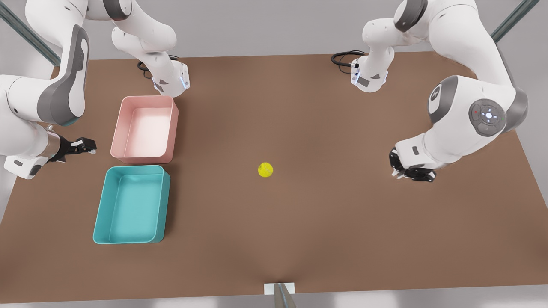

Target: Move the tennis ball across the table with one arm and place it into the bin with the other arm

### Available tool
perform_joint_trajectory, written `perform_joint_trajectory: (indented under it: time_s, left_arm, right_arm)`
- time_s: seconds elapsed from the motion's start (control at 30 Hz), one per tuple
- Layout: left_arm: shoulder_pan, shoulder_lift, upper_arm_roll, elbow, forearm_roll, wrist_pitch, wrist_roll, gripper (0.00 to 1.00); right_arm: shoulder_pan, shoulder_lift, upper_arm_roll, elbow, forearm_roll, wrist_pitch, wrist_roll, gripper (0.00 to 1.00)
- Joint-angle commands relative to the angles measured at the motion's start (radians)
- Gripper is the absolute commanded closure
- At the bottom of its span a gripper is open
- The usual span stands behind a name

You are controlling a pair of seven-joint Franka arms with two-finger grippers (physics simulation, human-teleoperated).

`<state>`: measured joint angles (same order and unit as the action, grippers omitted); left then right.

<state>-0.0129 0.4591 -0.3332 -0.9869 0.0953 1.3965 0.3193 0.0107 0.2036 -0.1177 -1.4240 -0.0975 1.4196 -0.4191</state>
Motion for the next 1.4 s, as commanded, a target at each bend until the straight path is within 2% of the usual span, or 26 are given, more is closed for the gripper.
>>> perform_joint_trajectory:
  time_s: [0.0, 0.03, 0.07, 0.1, 0.13, 0.23, 0.3, 0.33, 0.4, 0.43, 0.57, 0.77, 0.9, 0.97, 1.13, 1.2, 1.27, 1.37]
  left_arm:
    - [-0.021, -0.036, 0.000, 0.030, 0.038, -0.511, -0.779, 0.00]
    - [-0.029, -0.049, 0.006, -0.002, 0.078, -0.487, -0.776, 0.00]
    - [-0.042, -0.158, 0.058, -0.157, 0.057, -0.311, -0.792, 0.00]
    - [-0.053, -0.221, 0.155, -0.256, -0.058, -0.202, -0.790, 0.00]
    - [-0.047, -0.212, 0.151, -0.276, -0.060, -0.195, -0.790, 0.00]
    - [-0.055, -0.191, 0.148, -0.274, -0.058, -0.205, -0.787, 0.00]
    - [-0.053, -0.192, 0.100, -0.274, -0.055, -0.206, -0.792, 0.00]
    - [-0.053, -0.191, 0.097, -0.273, -0.051, -0.200, -0.790, 0.00]
    - [-0.047, -0.192, 0.097, -0.273, -0.054, -0.200, -0.770, 0.00]
    - [-0.045, -0.186, 0.097, -0.274, -0.055, -0.198, -0.750, 0.00]
    - [-0.039, -0.181, 0.098, -0.273, -0.055, -0.185, -0.720, 0.00]
    - [-0.002, -0.162, 0.100, -0.273, -0.058, -0.183, -0.666, 0.00]
    - [0.010, -0.155, 0.100, -0.273, -0.058, -0.185, -0.618, 0.00]
    - [0.007, -0.152, 0.098, -0.274, -0.062, -0.185, -0.620, 0.00]
    - [0.008, -0.146, 0.098, -0.274, -0.062, -0.188, -0.618, 0.00]
    - [0.011, -0.146, 0.098, -0.274, -0.062, -0.189, -0.618, 0.00]
    - [0.011, -0.148, 0.098, -0.274, -0.060, -0.195, -0.620, 0.00]
    - [0.021, -0.151, 0.098, -0.274, -0.054, -0.201, -0.618, 0.00]
  right_arm:
    - [0.000, -0.001, 0.000, 0.000, -0.002, -0.001, -0.003, 0.00]
    - [0.000, -0.001, 0.000, 0.000, 0.001, -0.001, -0.003, 0.00]
    - [0.000, 0.000, 0.000, 0.000, 0.001, -0.001, -0.003, 0.00]
    - [0.000, 0.000, 0.000, 0.000, 0.001, -0.001, -0.003, 0.00]
    - [0.000, 0.000, 0.000, 0.000, 0.002, -0.001, -0.003, 0.00]
    - [0.055, 0.065, 0.009, 0.026, 0.010, 0.004, 0.005, 0.00]
    - [0.234, 0.246, 0.007, 0.151, 0.019, 0.004, 0.064, 0.00]
    - [0.349, 0.339, 0.007, 0.215, 0.013, 0.012, 0.296, 0.00]
    - [0.468, 0.375, 0.009, 0.212, 0.088, 0.074, 0.525, 0.00]
    - [0.474, 0.387, 0.009, 0.211, 0.165, 0.130, 0.641, 0.00]
    - [0.588, 0.467, 0.010, 0.192, 0.188, 0.360, 1.079, 0.00]
    - [0.666, 0.556, 0.010, 0.157, 0.190, 0.570, 1.363, 0.00]
    - [0.661, 0.574, 0.009, 0.155, 0.246, 0.605, 1.381, 0.00]
    - [0.660, 0.571, 0.009, 0.082, 0.231, 0.660, 1.353, 0.00]
    - [0.666, 0.566, 0.007, 0.034, 0.226, 0.703, 1.313, 0.00]
    - [0.681, 0.547, 0.007, -0.033, 0.190, 0.760, 1.303, 0.00]
    - [0.710, 0.467, 0.009, -0.174, 0.156, 0.848, 1.287, 0.00]
    - [0.736, 0.424, 0.009, -0.231, 0.150, 0.857, 1.287, 0.00]
